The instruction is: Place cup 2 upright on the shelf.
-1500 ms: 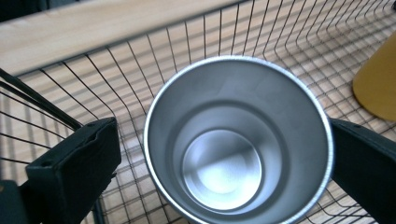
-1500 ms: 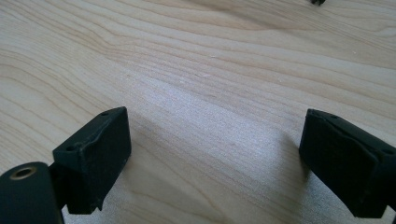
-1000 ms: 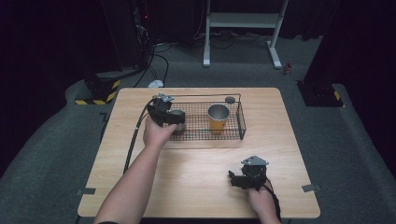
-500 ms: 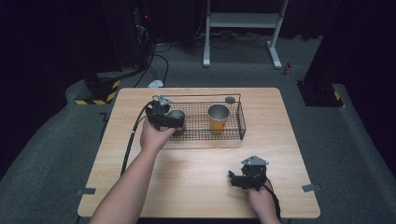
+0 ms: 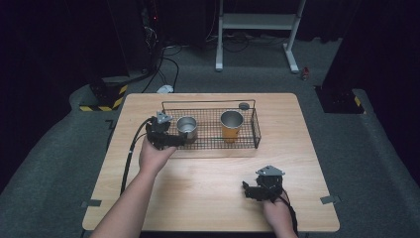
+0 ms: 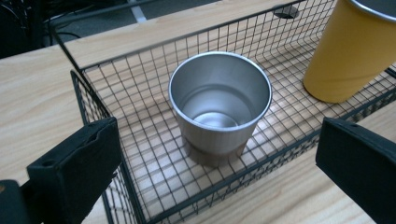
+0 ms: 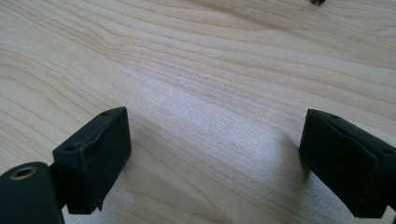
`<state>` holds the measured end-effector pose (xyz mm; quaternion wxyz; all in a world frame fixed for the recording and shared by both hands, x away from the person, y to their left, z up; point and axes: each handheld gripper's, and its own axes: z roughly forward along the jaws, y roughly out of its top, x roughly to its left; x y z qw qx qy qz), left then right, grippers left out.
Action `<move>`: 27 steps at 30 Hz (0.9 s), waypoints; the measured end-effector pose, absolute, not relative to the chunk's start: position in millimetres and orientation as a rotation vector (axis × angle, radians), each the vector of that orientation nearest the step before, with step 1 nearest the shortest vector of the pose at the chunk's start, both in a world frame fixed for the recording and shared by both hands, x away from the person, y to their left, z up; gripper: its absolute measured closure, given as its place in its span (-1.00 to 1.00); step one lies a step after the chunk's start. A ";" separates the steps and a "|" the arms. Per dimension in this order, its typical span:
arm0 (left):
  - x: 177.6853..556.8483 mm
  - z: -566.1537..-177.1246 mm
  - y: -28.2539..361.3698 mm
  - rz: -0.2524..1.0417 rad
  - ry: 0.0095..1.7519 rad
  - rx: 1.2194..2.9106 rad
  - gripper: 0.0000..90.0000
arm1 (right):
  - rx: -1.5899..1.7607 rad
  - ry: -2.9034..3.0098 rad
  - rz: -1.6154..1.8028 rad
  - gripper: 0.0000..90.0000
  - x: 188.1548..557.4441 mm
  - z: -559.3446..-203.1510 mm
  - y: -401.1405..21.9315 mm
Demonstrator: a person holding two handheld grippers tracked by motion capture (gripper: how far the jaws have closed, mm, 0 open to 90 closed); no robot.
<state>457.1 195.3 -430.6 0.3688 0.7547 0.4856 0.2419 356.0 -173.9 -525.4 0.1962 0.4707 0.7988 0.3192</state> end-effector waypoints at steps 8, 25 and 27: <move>438.8 -436.6 210.9 0.604 1.231 1.924 -0.98 | 1.317 2.237 0.894 -0.80 356.1 -525.4 -174.0; 383.4 -484.5 259.4 0.515 1.247 1.969 -0.94 | 1.322 2.237 0.895 -0.80 355.9 -525.3 -173.8; 375.3 -494.7 264.7 0.507 1.253 1.993 -0.95 | 1.325 2.235 0.896 -0.80 355.9 -525.3 -173.6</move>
